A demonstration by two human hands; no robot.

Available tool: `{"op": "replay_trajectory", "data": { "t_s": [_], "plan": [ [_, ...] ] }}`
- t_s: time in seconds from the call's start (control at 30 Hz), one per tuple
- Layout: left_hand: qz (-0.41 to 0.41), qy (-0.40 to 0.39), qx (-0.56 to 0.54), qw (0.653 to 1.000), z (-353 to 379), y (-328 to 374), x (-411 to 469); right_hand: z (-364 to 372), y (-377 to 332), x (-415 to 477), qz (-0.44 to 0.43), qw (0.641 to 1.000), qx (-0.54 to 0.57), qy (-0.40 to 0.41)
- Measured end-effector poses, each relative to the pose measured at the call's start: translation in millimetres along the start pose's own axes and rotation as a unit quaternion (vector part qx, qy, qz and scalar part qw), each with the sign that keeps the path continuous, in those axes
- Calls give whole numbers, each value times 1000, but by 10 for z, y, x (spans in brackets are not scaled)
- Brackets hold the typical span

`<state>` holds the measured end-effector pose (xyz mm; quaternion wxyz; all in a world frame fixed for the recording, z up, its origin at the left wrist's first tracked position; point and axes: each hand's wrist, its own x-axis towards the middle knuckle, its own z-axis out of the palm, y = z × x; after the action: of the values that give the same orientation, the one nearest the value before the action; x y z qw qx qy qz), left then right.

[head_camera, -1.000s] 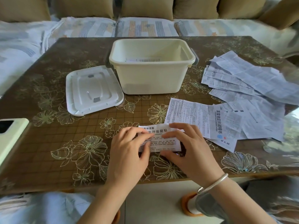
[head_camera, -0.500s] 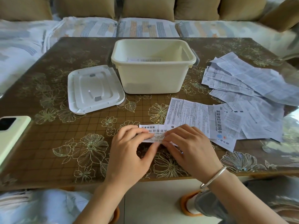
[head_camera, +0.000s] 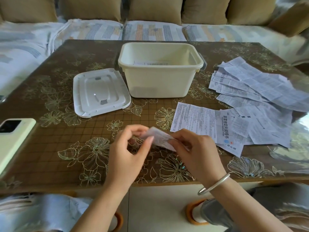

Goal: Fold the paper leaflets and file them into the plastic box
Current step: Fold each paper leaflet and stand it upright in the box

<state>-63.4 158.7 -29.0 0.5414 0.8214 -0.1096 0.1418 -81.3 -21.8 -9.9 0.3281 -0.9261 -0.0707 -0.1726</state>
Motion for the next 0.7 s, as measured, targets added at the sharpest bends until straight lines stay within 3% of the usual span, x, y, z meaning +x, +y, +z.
{"op": "replay_trajectory", "data": {
  "t_s": [0.07, 0.2, 0.27, 0.4, 0.7],
  "plan": [
    [-96, -12, -76, 992, -77, 68, 48, -36, -29, 17, 107, 980, 167, -29],
    [-242, -124, -212, 939, -144, 173, 149, -108, -100, 52, 248, 886, 388, -47],
    [-251, -152, -189, 937, -127, 206, 155, -107, -116, 63, 278, 865, 414, -45],
    [-227, -137, -141, 954, -90, 193, 162, -82, -111, 61, 308, 858, 409, -40],
    [-219, -115, -168, 954, -147, 82, 239, -126, -97, 97, 353, 808, 458, -111]
  ]
}}
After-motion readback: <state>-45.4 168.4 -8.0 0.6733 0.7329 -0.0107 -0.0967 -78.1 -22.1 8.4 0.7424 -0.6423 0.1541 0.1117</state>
